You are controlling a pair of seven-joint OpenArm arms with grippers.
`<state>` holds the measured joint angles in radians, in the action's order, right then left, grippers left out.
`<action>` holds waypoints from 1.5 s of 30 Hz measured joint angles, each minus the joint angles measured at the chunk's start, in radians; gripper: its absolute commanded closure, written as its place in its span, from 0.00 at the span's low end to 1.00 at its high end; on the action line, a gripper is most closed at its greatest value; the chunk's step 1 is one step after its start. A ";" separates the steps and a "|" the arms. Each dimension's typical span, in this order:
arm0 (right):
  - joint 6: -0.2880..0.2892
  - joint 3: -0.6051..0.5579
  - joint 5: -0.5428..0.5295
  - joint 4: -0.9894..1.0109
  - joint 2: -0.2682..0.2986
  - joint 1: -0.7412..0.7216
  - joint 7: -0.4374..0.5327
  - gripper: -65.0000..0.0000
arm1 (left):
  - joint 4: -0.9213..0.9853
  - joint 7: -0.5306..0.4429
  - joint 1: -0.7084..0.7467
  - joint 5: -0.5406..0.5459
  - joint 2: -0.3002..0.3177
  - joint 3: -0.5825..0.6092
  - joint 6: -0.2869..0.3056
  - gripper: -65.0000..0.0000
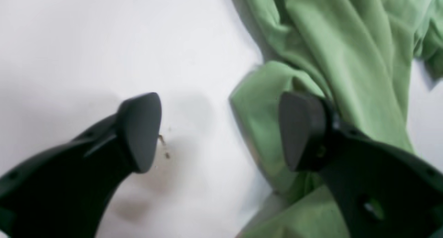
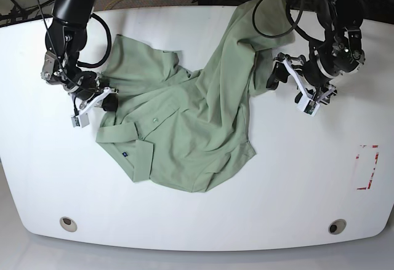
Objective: Fold the T-shirt properly
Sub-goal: 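Release the shirt with the left gripper and reposition both grippers at its edges, then grasp the shirt edge with the right gripper and pull it outward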
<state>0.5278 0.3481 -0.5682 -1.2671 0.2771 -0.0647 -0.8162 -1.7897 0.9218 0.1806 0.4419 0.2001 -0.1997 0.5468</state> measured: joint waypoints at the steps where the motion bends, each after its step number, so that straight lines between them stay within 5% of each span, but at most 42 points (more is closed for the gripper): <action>1: 0.000 0.000 -0.001 0.000 0.000 0.000 0.000 1.00 | 0.016 0.008 0.002 -0.001 -0.002 0.004 0.002 0.22; 15: 0.000 -0.001 0.000 -0.028 0.002 -0.005 -0.007 1.00 | 0.203 -0.038 -0.020 0.098 0.023 0.122 0.068 0.24; 18: 0.000 -0.001 0.000 -0.028 0.003 -0.003 -0.008 1.00 | 0.231 -0.047 -0.047 0.106 0.023 0.146 0.072 0.39; 19: 0.000 0.000 0.000 -0.028 0.003 -0.003 -0.008 1.00 | 0.242 -0.049 -0.058 0.106 0.023 0.157 0.072 0.52; 22: -0.001 0.000 0.001 -0.040 0.002 -0.001 -0.008 0.88 | 0.293 -0.050 -0.082 0.114 0.023 0.180 0.071 0.86; 24: -0.001 0.003 0.005 -0.074 0.003 0.000 -0.018 0.72 | 0.322 -0.052 -0.097 0.118 0.022 0.183 0.072 0.97; 30: -0.004 0.025 -0.005 -0.162 0.002 -0.003 -0.022 0.37 | 0.301 -0.025 -0.103 0.105 0.023 0.181 0.071 0.96; 37: -0.003 0.059 0.014 -0.135 0.006 -0.103 -0.119 0.33 | 0.175 0.006 -0.091 0.070 0.106 0.096 0.065 0.96; 45: -0.002 0.056 0.023 0.228 0.014 -0.348 -0.104 0.33 | 0.146 0.006 -0.092 0.082 0.185 -0.008 0.069 0.96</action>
<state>0.5255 0.4042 -0.5449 -1.0389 0.2913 -0.4129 -0.9199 -1.6432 0.9279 0.0891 0.5240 0.3847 -0.2077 0.6155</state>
